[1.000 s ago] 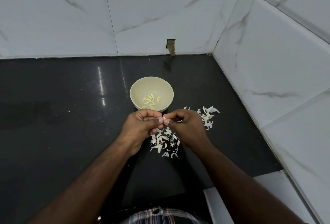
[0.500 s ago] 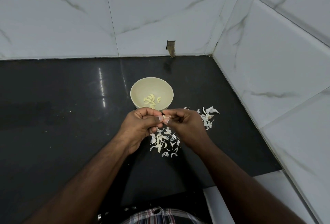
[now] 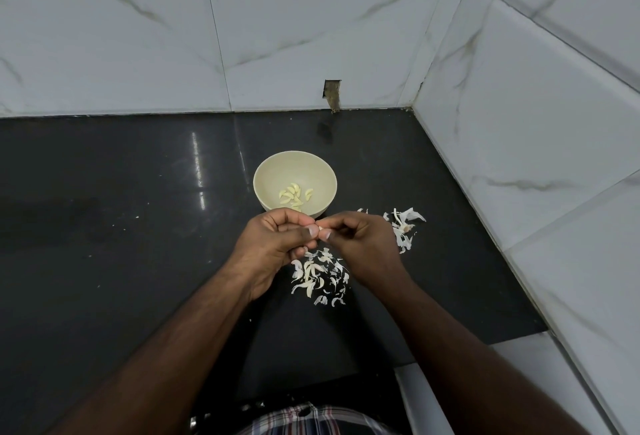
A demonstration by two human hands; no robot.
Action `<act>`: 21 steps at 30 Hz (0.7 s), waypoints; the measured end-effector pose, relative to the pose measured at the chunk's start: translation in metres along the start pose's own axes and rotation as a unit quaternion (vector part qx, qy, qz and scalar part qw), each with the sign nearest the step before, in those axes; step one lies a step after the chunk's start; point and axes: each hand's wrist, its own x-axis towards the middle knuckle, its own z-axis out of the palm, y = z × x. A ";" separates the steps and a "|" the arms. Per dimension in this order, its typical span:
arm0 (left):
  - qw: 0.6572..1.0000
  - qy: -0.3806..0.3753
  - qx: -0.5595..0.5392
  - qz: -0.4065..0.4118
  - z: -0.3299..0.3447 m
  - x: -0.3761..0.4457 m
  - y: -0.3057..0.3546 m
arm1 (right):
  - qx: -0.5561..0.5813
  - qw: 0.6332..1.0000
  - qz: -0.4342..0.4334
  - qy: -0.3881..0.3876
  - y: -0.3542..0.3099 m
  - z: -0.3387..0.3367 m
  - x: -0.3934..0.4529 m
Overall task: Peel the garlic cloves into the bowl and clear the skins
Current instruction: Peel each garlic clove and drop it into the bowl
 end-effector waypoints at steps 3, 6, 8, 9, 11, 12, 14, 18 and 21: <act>1.000 -0.005 -0.001 -0.001 -0.001 0.000 0.000 | -0.002 1.000 -0.006 0.009 0.000 0.001 -0.001; 1.000 -0.010 0.001 -0.002 -0.001 0.000 0.000 | 0.000 1.000 -0.003 0.011 0.000 0.002 -0.002; 1.000 -0.012 0.003 -0.002 0.000 0.000 0.000 | 0.007 1.000 0.000 0.014 0.000 0.002 -0.002; 1.000 -0.012 0.004 -0.002 0.000 0.000 0.000 | 0.010 1.000 0.001 0.014 -0.001 0.002 -0.002; 1.000 -0.013 0.004 -0.002 0.000 0.000 0.000 | 0.018 1.000 0.004 0.011 -0.001 0.002 -0.003; 1.000 -0.013 0.004 -0.002 0.000 0.000 0.000 | 0.023 1.000 0.006 0.010 -0.001 0.002 -0.003; 1.000 -0.015 0.002 -0.003 0.001 -0.001 0.000 | 0.033 0.999 0.007 0.009 -0.002 0.001 -0.003; 1.000 -0.013 0.000 -0.003 0.003 -0.001 -0.001 | 0.048 0.999 0.008 -0.013 -0.003 0.001 -0.003; 1.000 0.009 -0.005 0.000 0.002 0.002 -0.003 | 0.044 0.999 0.018 -0.022 -0.002 0.000 -0.001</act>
